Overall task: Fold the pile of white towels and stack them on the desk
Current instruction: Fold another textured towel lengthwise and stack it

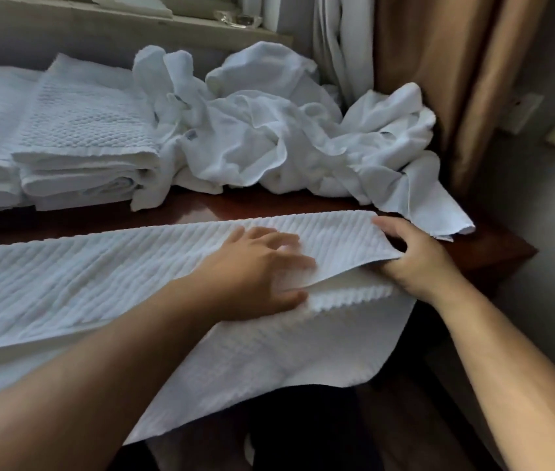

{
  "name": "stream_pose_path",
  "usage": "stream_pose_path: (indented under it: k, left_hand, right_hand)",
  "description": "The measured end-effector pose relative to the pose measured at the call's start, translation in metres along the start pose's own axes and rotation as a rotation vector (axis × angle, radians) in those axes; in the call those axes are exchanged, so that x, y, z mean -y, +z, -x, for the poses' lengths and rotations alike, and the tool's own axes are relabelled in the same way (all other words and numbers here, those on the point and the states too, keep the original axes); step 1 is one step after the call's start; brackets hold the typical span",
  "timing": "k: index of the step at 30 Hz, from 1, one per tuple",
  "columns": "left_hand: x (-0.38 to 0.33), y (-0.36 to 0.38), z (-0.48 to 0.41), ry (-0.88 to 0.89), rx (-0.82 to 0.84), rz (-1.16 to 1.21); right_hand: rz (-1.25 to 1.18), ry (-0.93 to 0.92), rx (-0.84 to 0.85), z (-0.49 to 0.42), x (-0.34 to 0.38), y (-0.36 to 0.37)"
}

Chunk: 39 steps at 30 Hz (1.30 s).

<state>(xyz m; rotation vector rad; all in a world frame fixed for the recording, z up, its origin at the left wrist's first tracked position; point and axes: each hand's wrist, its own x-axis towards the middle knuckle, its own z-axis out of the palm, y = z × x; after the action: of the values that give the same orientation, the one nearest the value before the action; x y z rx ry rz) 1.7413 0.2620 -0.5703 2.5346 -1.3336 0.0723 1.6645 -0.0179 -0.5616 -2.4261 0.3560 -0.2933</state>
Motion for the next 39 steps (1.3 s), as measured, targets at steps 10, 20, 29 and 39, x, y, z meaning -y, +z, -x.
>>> stream_pose_path:
  k: [10, 20, 29, 39]
  left_hand:
    - [-0.019, -0.008, 0.0, 0.202, -0.268, -0.032]
    - [-0.016, -0.016, -0.001, -0.01, -0.049, 0.292]
    - [0.012, -0.006, 0.01, -0.226, 0.114, 0.013]
    - [0.033, 0.0, 0.008, -0.346, 0.145, -0.077]
  right_hand:
    - [-0.4, 0.182, 0.008, -0.022, 0.01, -0.001]
    - [-0.116, 0.19, 0.045, -0.027, 0.014, -0.009]
    - [0.634, 0.142, 0.084, -0.026, 0.076, 0.026]
    - [0.57, 0.166, 0.198, -0.043, 0.059, 0.072]
